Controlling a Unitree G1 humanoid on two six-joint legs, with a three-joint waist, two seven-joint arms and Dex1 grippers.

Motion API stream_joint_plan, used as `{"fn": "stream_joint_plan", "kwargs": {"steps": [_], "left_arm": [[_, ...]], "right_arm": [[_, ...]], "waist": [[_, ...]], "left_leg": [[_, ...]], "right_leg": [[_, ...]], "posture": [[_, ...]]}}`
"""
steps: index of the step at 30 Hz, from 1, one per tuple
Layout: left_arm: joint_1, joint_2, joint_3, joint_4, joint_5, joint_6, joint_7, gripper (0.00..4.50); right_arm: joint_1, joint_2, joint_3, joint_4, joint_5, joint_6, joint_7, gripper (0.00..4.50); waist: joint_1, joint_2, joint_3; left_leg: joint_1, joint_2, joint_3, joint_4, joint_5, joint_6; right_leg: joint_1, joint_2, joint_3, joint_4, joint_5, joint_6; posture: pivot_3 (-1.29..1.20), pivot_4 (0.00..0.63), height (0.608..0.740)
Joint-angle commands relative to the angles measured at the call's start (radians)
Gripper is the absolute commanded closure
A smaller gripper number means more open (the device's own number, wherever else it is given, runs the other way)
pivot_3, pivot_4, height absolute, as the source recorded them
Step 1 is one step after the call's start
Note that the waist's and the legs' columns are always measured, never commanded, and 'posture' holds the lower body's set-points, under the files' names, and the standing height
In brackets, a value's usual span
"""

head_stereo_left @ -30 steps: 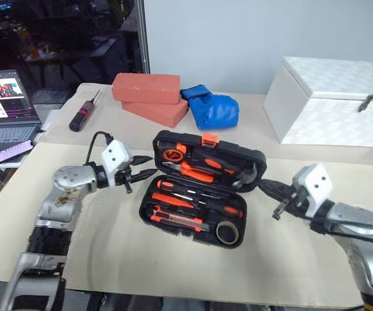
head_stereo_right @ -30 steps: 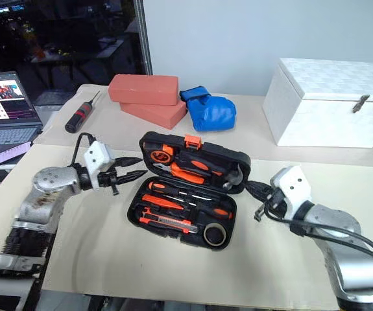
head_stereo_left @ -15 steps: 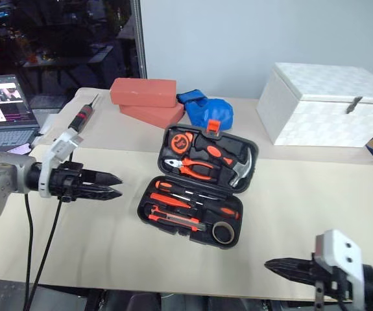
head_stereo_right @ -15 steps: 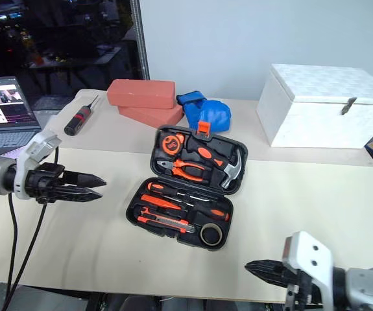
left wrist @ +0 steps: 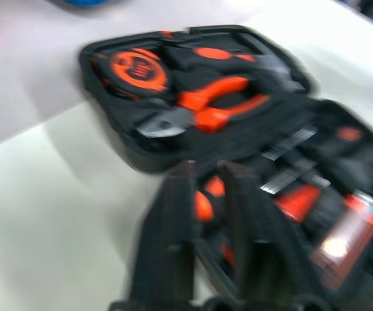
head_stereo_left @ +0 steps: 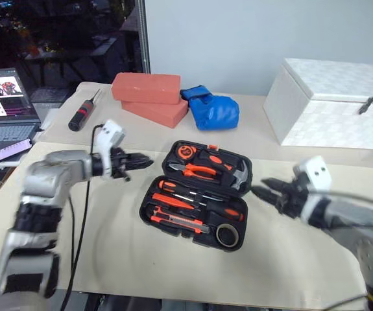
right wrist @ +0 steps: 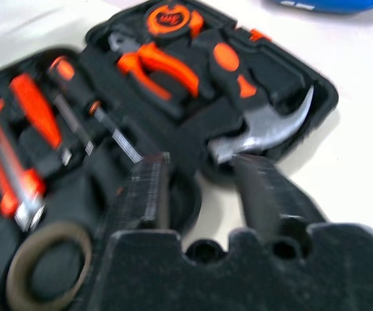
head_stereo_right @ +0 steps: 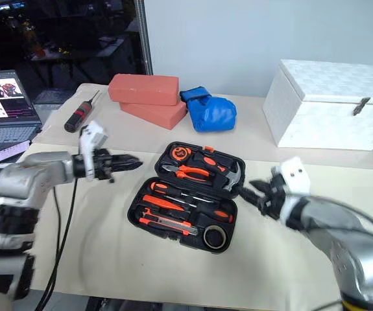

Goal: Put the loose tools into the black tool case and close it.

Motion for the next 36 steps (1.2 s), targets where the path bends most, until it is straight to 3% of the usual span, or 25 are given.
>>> {"fn": "stream_joint_plan", "kwargs": {"steps": [1, 6, 12, 16, 17, 18, 22, 30, 36], "left_arm": [[-0.154, -0.066, -0.054, 0.173, 0.099, 0.051, 0.117, 2.56], [-0.288, -0.152, -0.096, 0.411, 0.156, 0.036, 0.111, 2.56], [-0.408, -0.238, -0.127, 0.695, 0.239, -0.077, 0.072, 2.56], [-0.451, -0.272, -0.121, 0.820, 0.273, -0.146, 0.037, 2.50], [-0.461, -0.281, -0.116, 0.845, 0.277, -0.159, 0.028, 3.00], [-0.470, -0.287, -0.112, 0.865, 0.283, -0.169, 0.020, 3.15], [-0.502, -0.301, -0.096, 0.934, 0.308, -0.209, 0.003, 4.48], [-0.509, -0.283, -0.046, 0.931, 0.305, -0.265, -0.095, 4.48], [-0.448, -0.248, -0.016, 0.814, 0.303, -0.338, -0.071, 4.48]], "right_arm": [[-0.137, 0.000, 0.074, 0.114, -0.054, 0.096, -0.080, 1.43], [-0.265, -0.009, 0.153, 0.233, -0.097, 0.171, -0.109, 1.43], [-0.348, 0.013, 0.140, 0.379, -0.102, 0.227, -0.098, 1.43], [-0.381, 0.018, 0.153, 0.478, -0.116, 0.221, -0.082, 2.46], [-0.387, 0.021, 0.154, 0.496, -0.114, 0.223, -0.077, 2.83], [-0.391, 0.023, 0.154, 0.509, -0.113, 0.224, -0.072, 3.21], [-0.422, 0.045, 0.158, 0.569, -0.117, 0.215, -0.057, 4.47], [-0.506, 0.080, 0.195, 0.690, -0.157, 0.069, 0.013, 4.47], [-0.693, 0.116, 0.337, 0.945, -0.349, -0.378, 0.147, 4.47]], "waist": [[0.000, 0.000, 0.000], [-0.006, 0.000, 0.000], [-0.005, 0.000, 0.000], [-0.008, 0.000, 0.000], [-0.008, 0.000, 0.000], [-0.007, 0.000, 0.000], [-0.006, 0.000, 0.000], [-0.021, 0.000, 0.000], [-0.045, 0.002, 0.002]], "left_leg": [[-0.001, -0.001, 0.000, 0.000, 0.000, 0.000], [-0.001, -0.002, 0.000, 0.000, 0.000, 0.001], [-0.006, -0.003, -0.001, 0.000, -0.001, 0.001], [-0.006, -0.003, -0.001, 0.000, -0.001, 0.001], [-0.006, -0.003, -0.001, 0.000, -0.001, 0.001], [-0.006, -0.003, -0.001, 0.000, -0.001, 0.001], [-0.005, -0.004, -0.002, 0.000, 0.000, 0.001], [-0.005, -0.004, -0.003, 0.002, 0.001, 0.002], [-0.006, -0.005, -0.003, 0.002, 0.003, 0.002]], "right_leg": [[0.000, 0.000, 0.000, 0.000, 0.002, -0.002], [0.000, -0.001, 0.001, -0.001, 0.002, -0.001], [-0.003, -0.001, 0.001, -0.002, 0.002, -0.001], [-0.003, -0.002, 0.001, -0.002, 0.002, -0.001], [-0.003, -0.002, 0.001, -0.002, 0.002, -0.001], [-0.003, -0.002, 0.001, -0.002, 0.002, -0.001], [-0.002, -0.002, 0.001, -0.001, 0.002, 0.000], [-0.001, -0.001, 0.001, -0.002, 0.004, 0.003], [-0.003, -0.002, 0.004, -0.002, 0.007, 0.008]], "posture": [[0.00, 0.150, 0.740], [0.00, 0.150, 0.740], [0.00, 0.150, 0.740], [0.00, 0.150, 0.740], [0.00, 0.150, 0.740], [0.00, 0.150, 0.740], [0.00, 0.150, 0.740], [0.00, 0.150, 0.740], [0.00, 0.150, 0.740]]}}
